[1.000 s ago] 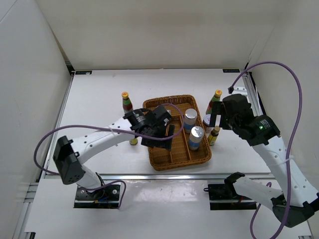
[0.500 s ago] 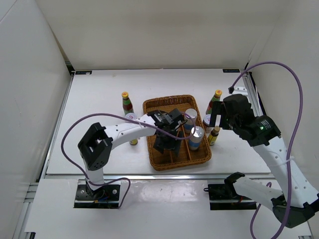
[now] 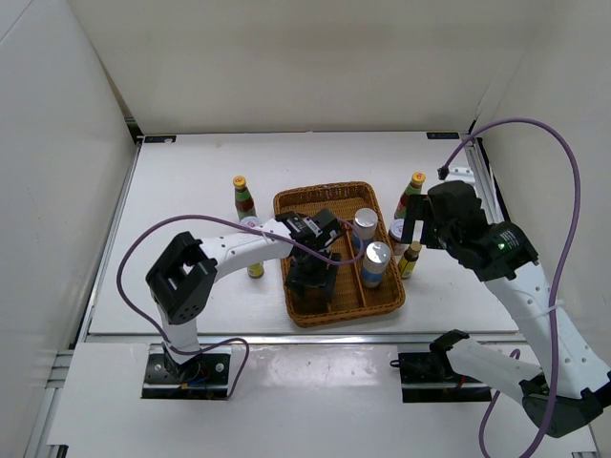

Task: Organize the condiment bottles

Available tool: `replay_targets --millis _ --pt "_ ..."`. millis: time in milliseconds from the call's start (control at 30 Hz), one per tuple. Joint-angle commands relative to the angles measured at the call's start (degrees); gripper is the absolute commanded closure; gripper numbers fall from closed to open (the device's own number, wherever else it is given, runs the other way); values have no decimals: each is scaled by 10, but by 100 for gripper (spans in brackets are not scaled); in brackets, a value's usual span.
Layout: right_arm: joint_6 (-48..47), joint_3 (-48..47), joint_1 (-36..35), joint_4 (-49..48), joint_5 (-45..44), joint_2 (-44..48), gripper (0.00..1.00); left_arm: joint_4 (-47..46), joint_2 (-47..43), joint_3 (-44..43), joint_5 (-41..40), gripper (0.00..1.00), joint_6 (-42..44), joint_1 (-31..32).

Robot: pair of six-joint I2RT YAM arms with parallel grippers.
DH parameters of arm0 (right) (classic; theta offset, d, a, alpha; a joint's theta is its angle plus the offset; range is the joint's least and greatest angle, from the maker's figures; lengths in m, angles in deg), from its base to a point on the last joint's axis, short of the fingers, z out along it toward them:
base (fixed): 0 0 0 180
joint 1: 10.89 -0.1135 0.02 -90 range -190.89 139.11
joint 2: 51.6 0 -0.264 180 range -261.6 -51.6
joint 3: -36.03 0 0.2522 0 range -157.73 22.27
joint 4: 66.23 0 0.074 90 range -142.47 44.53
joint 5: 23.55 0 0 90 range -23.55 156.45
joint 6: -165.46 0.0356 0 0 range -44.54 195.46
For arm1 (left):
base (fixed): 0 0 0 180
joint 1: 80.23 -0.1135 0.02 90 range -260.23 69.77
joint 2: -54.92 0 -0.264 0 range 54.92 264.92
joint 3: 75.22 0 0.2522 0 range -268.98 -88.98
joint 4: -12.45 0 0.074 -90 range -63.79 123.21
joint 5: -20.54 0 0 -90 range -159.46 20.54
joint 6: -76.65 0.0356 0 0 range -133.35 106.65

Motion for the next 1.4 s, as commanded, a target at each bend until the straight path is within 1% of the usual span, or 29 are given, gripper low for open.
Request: replay_targets --millis 0,33,67,100,167,300,433,500,567,600,667,700,767,867,1067,1300,1367 --pt "2 9 1 -8 -12 4 0 -28 -38 2 6 18 -2 0" --pt "2 9 1 -8 -12 4 0 -33 -38 2 6 11 -7 0" --pt "2 9 1 -8 -12 -2 0 -33 -38 2 1 8 -7 0" --pt "2 9 1 -8 -7 -2 0 -33 -38 -5 1 8 -12 0" --pt "2 9 1 -8 -7 -2 0 -38 -38 -5 1 5 -12 0" --pt "-3 9 1 -8 -7 -2 0 -51 -32 -11 1 5 -25 -5" --pt "-3 3 1 -8 -7 -7 0 -62 5 -22 24 19 -30 -16" --pt "-3 3 1 -8 -7 -7 0 -67 17 -22 32 37 -30 -16" --pt "-8 -2 1 -8 -7 -7 0 -67 22 -22 37 51 -30 -16" --pt "-8 -2 1 -8 -7 -7 0 -67 22 -22 37 59 -30 -16" --pt "-8 -2 1 -8 -7 -2 0 -67 17 -9 37 61 -30 -22" --pt "-8 3 1 -8 -7 -2 0 -67 17 1 43 66 -30 -27" --pt "-8 8 1 -8 -7 -2 0 -67 4 19 43 67 -30 -32" --pt "-8 9 1 -8 -7 -2 0 -67 -15 38 43 73 -35 -39" --pt "-3 14 1 -8 -7 -2 0 -62 -46 57 37 74 -35 -51" --pt "15 25 1 -8 -20 -8 0 -51 -56 68 32 73 -35 -56" --pt "29 30 6 -2 -20 -24 0 -51 -61 68 32 67 -35 -56"
